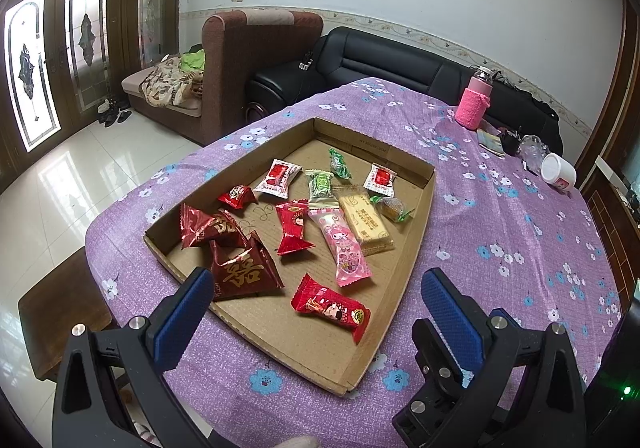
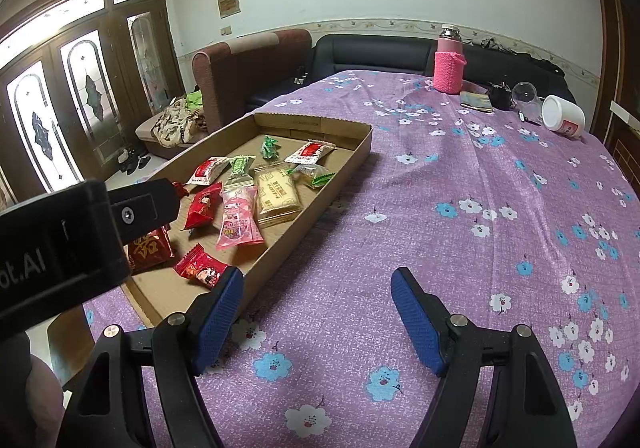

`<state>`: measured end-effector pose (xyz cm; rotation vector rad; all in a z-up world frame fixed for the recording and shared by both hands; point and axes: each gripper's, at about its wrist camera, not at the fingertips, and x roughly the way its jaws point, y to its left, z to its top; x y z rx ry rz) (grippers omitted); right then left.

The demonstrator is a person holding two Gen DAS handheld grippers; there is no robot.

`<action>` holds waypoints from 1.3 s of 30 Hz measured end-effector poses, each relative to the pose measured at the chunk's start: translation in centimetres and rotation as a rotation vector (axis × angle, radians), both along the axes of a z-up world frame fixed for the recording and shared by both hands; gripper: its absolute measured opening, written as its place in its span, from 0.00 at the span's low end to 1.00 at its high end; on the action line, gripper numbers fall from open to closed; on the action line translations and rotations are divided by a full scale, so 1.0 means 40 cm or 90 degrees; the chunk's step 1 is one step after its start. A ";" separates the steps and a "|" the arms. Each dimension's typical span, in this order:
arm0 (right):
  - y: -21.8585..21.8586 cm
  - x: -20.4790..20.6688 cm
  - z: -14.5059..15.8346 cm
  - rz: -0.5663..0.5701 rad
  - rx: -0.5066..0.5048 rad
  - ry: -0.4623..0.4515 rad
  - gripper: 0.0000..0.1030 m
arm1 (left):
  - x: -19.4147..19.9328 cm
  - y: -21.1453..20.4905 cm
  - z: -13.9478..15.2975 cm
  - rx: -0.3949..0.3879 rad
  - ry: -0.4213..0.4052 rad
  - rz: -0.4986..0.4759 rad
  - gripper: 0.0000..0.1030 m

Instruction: Organize snacks

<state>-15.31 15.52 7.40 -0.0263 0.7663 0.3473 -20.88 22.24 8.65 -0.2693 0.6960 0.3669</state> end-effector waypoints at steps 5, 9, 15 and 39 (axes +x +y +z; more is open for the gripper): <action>0.000 0.001 0.000 0.000 0.000 0.000 0.78 | 0.000 0.001 0.000 -0.002 0.001 0.000 1.00; 0.001 0.000 0.000 0.001 0.000 0.000 0.78 | 0.001 0.004 0.000 -0.001 0.000 0.000 1.00; 0.002 0.001 0.000 0.002 -0.001 0.001 0.78 | 0.001 0.003 0.000 -0.002 0.001 0.000 1.00; 0.004 -0.001 -0.001 0.004 -0.001 0.002 0.78 | -0.002 0.005 -0.005 -0.008 0.004 0.000 1.00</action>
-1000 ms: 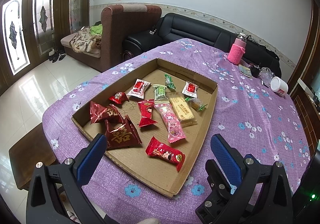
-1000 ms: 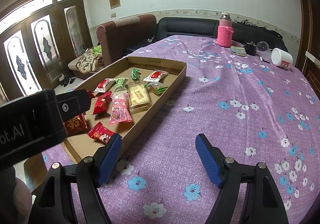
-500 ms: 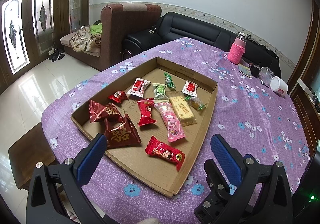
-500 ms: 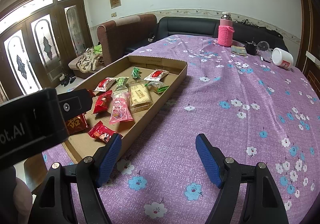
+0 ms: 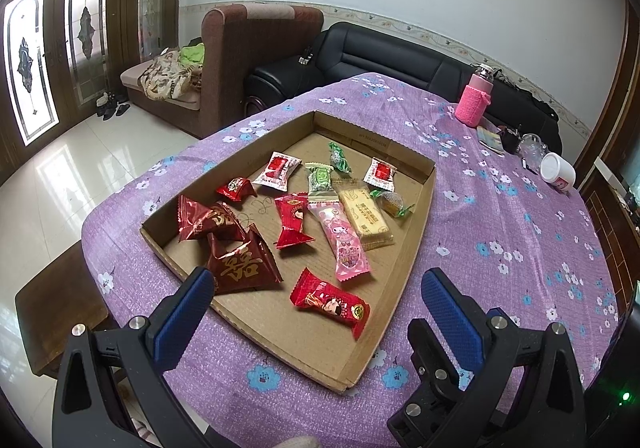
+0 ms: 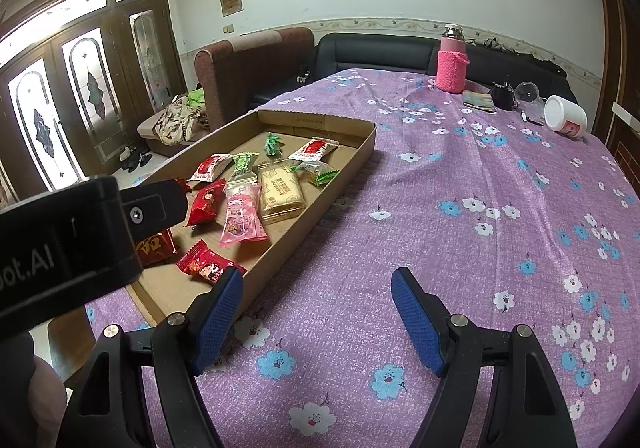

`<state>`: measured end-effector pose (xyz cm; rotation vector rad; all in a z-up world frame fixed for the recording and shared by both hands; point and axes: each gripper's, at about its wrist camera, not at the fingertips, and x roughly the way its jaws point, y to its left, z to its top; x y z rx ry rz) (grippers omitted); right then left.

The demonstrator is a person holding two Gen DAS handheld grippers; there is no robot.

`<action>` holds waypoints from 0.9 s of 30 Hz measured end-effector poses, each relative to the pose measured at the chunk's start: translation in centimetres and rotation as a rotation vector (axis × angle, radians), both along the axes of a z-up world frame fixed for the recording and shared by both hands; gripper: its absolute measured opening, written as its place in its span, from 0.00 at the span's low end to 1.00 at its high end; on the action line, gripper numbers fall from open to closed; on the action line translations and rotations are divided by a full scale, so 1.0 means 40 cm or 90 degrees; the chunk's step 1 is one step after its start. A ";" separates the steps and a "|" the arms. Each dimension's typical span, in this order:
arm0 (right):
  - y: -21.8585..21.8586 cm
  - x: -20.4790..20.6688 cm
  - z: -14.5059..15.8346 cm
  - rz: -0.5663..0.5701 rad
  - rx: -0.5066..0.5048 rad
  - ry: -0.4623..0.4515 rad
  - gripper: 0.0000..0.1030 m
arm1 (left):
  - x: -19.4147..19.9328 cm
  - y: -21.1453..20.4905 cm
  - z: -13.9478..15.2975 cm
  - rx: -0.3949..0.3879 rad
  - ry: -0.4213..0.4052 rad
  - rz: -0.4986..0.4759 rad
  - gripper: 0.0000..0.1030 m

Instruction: Organize snacks

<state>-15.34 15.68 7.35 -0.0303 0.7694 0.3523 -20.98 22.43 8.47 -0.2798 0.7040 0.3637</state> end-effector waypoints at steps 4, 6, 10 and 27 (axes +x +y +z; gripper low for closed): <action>0.001 -0.001 -0.001 0.000 0.000 0.000 0.78 | -0.013 -0.020 -0.006 -0.002 0.000 0.000 1.00; 0.000 0.000 0.000 0.000 0.000 0.000 0.78 | -0.006 -0.007 -0.004 -0.003 0.001 0.000 1.00; 0.001 -0.002 0.000 0.001 0.000 0.001 0.78 | -0.009 -0.011 -0.006 -0.004 0.001 0.000 1.00; 0.003 -0.008 -0.005 0.007 -0.003 0.003 0.78 | -0.014 -0.014 -0.009 -0.010 0.003 0.001 1.00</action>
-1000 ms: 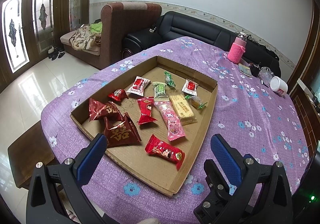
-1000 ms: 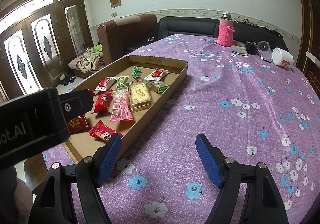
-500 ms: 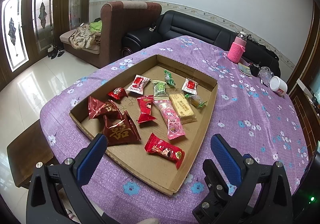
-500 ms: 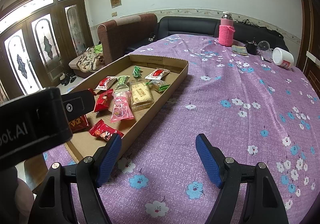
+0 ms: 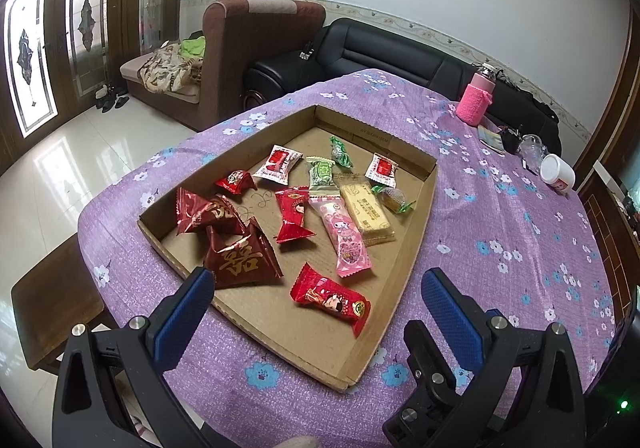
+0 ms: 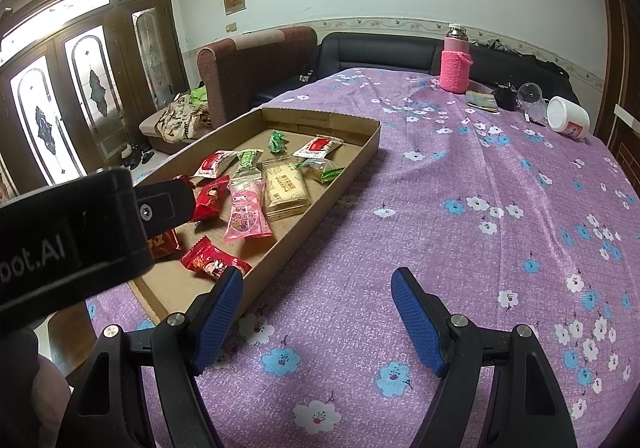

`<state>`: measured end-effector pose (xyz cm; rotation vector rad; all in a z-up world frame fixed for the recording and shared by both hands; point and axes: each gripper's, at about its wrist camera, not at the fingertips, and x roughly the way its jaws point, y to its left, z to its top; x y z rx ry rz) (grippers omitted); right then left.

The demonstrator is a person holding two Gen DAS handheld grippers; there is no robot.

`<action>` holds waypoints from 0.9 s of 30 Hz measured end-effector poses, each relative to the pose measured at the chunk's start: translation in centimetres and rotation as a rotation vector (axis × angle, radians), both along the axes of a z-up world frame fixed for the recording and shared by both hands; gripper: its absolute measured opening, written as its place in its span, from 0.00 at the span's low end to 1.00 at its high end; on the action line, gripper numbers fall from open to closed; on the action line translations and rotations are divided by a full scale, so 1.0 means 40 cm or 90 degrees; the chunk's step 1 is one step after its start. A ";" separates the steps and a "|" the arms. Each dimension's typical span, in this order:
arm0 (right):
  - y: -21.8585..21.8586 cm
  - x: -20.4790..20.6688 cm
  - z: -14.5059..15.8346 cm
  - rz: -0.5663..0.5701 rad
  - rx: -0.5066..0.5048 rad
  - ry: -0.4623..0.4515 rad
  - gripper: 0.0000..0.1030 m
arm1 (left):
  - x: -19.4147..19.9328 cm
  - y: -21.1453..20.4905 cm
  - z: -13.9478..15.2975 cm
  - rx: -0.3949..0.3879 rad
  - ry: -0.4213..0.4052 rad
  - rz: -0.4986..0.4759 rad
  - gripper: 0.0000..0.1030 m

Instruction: Organize snacks

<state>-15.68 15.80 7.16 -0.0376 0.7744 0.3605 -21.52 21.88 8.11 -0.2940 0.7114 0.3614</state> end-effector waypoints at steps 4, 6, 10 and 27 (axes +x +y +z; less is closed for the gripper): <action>0.004 0.002 0.002 0.001 0.000 0.000 0.78 | -0.001 -0.003 -0.003 -0.002 0.000 0.000 1.00; 0.003 0.001 0.002 0.001 0.000 0.000 0.78 | 0.001 0.002 -0.003 -0.002 0.001 0.000 1.00; 0.005 0.006 0.005 0.003 0.000 0.001 0.78 | 0.003 0.007 -0.003 -0.003 0.001 0.000 1.00; 0.011 -0.002 0.002 0.007 0.000 0.002 0.78 | -0.003 -0.003 -0.007 -0.007 -0.002 0.003 1.00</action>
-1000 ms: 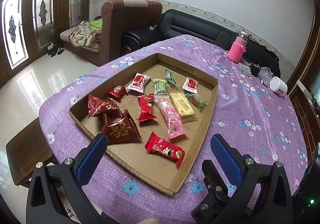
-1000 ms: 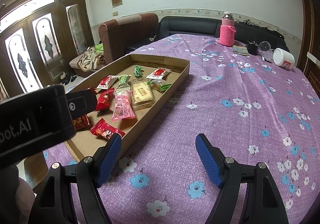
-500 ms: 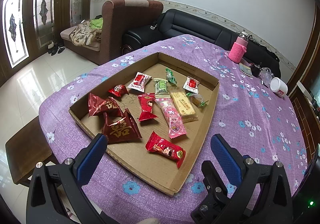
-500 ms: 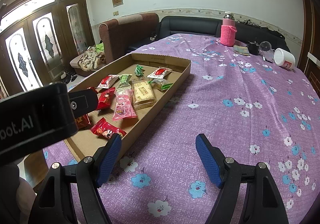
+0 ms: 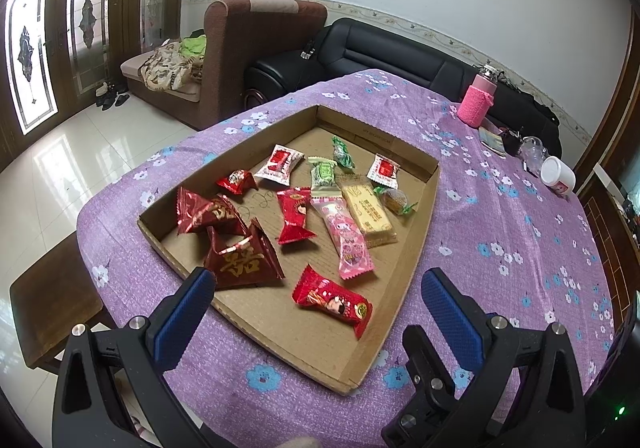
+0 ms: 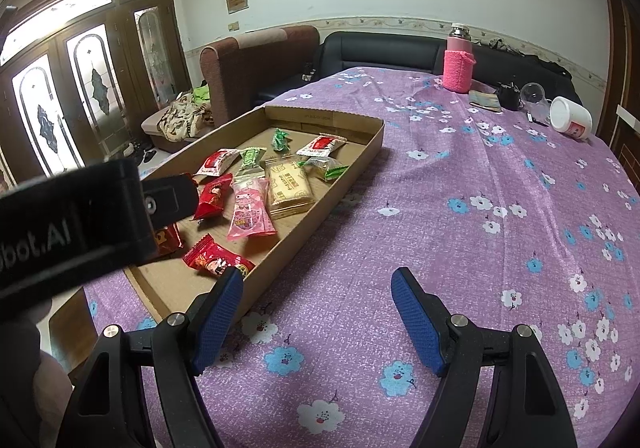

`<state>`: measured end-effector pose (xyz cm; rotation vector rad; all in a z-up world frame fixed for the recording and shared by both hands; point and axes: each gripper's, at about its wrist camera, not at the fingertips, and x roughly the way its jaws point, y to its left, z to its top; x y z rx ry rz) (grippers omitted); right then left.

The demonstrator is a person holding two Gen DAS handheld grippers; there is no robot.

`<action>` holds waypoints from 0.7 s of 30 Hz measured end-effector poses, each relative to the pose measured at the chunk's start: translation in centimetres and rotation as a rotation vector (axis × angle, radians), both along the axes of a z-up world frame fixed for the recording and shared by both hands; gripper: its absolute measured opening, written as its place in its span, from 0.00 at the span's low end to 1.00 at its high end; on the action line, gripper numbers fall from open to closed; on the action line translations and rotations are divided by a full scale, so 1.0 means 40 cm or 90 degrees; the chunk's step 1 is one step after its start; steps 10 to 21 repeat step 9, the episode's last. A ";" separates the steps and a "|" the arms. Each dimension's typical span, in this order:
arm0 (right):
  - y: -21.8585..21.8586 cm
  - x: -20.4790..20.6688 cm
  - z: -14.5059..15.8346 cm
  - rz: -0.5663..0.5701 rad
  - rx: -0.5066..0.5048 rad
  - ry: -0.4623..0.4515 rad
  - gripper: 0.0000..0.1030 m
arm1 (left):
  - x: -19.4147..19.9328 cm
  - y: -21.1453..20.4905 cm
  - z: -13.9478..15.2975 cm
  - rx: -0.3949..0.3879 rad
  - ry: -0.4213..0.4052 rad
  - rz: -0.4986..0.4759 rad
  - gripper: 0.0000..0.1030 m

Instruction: Organize snacks

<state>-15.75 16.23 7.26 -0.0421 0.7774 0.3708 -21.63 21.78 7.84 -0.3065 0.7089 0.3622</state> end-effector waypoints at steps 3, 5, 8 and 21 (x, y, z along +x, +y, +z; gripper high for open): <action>0.005 -0.001 0.005 0.004 -0.003 -0.004 0.78 | -0.025 -0.025 0.009 -0.001 -0.017 0.010 1.00; 0.003 0.002 0.015 0.006 -0.001 -0.009 0.78 | -0.051 -0.038 0.022 -0.006 -0.034 0.024 1.00; -0.018 0.008 0.041 0.008 0.006 -0.020 0.78 | -0.088 -0.088 0.047 0.009 -0.049 0.035 1.00; -0.028 0.012 0.047 0.005 0.007 -0.022 0.78 | -0.100 -0.117 0.058 0.011 -0.051 0.031 1.00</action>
